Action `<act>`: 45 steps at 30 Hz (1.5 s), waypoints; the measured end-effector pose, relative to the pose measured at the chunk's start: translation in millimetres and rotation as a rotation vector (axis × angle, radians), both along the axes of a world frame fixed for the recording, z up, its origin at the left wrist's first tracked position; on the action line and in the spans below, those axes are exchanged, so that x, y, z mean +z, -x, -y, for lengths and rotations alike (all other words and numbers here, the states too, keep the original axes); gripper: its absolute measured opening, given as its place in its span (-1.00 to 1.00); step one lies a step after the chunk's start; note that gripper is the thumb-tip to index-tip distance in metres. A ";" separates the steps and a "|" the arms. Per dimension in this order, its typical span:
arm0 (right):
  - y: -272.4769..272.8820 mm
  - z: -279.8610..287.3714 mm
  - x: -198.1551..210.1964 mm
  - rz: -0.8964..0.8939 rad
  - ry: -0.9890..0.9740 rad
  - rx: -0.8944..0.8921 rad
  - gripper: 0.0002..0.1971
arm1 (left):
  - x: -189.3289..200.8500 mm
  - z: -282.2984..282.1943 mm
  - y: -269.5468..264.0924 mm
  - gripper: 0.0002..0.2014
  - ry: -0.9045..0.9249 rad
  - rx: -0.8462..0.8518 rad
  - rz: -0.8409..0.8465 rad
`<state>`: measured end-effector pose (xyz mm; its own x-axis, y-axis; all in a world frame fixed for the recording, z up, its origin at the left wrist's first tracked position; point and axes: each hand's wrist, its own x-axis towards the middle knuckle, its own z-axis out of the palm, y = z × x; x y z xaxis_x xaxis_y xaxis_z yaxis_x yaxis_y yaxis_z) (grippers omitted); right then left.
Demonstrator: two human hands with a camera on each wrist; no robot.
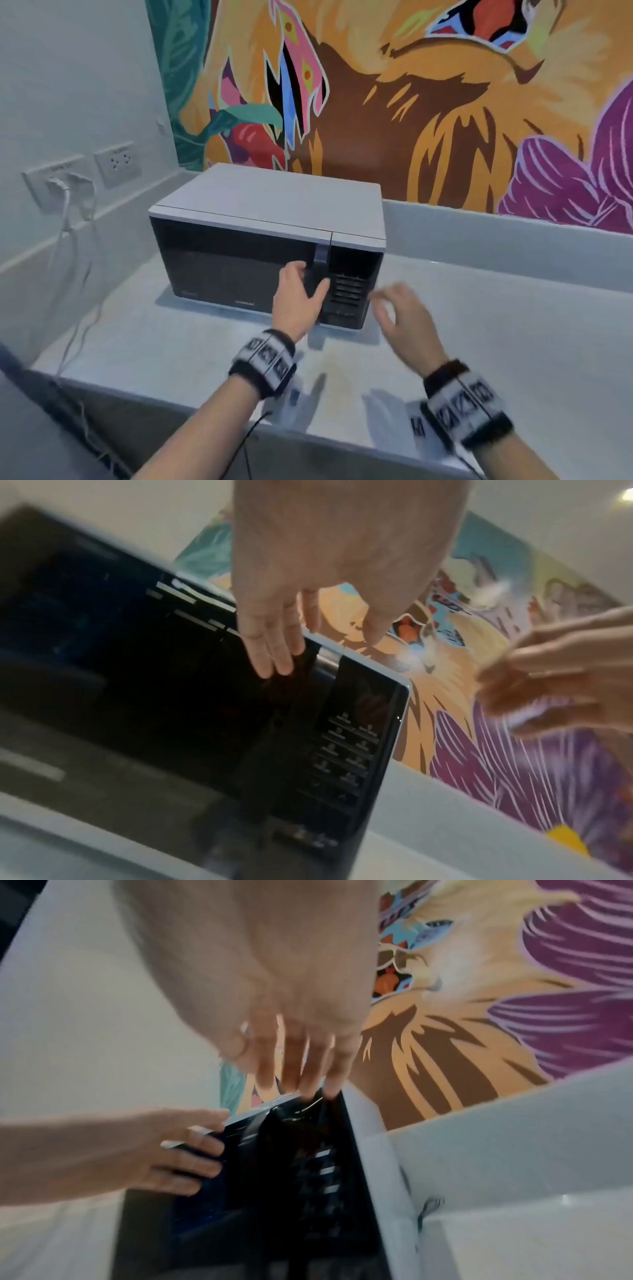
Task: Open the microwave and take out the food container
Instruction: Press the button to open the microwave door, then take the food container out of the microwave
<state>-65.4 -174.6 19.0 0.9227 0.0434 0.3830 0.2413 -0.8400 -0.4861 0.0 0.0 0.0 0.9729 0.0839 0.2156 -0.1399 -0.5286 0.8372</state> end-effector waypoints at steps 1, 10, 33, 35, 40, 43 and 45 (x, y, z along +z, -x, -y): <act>-22.3 4.4 10.0 0.133 0.025 -0.084 -0.81 | 4.0 10.6 -12.5 -0.49 0.060 0.015 -0.050; -85.4 0.5 33.1 0.123 0.323 -0.118 -0.64 | 3.6 44.8 -39.1 -0.51 0.244 0.150 -0.253; -76.6 -91.5 -14.6 0.073 0.501 0.298 -0.60 | 40.3 -89.4 125.2 -0.25 -0.174 0.382 -0.148; -86.2 -109.1 -23.2 -0.067 0.422 0.362 -0.56 | 45.8 -103.7 133.9 -0.29 -0.357 0.425 -0.112; -123.9 -140.3 -42.9 -0.409 0.178 0.276 -0.46 | 38.7 -130.5 132.1 -0.43 -0.805 0.634 -0.204; -147.9 -148.9 -45.5 -0.476 0.055 0.197 -0.41 | 30.1 -148.3 127.4 -0.40 -0.874 0.731 -0.172; -162.1 -153.7 -45.4 -0.490 -0.001 0.130 -0.38 | 20.5 -160.4 124.2 -0.36 -0.880 0.763 -0.149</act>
<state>96.7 -21.0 -26.3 0.9810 0.1696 -0.0941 0.0868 -0.8178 -0.5690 -124.2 160.4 20.5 0.7557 0.5346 0.3782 0.5315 -0.8381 0.1227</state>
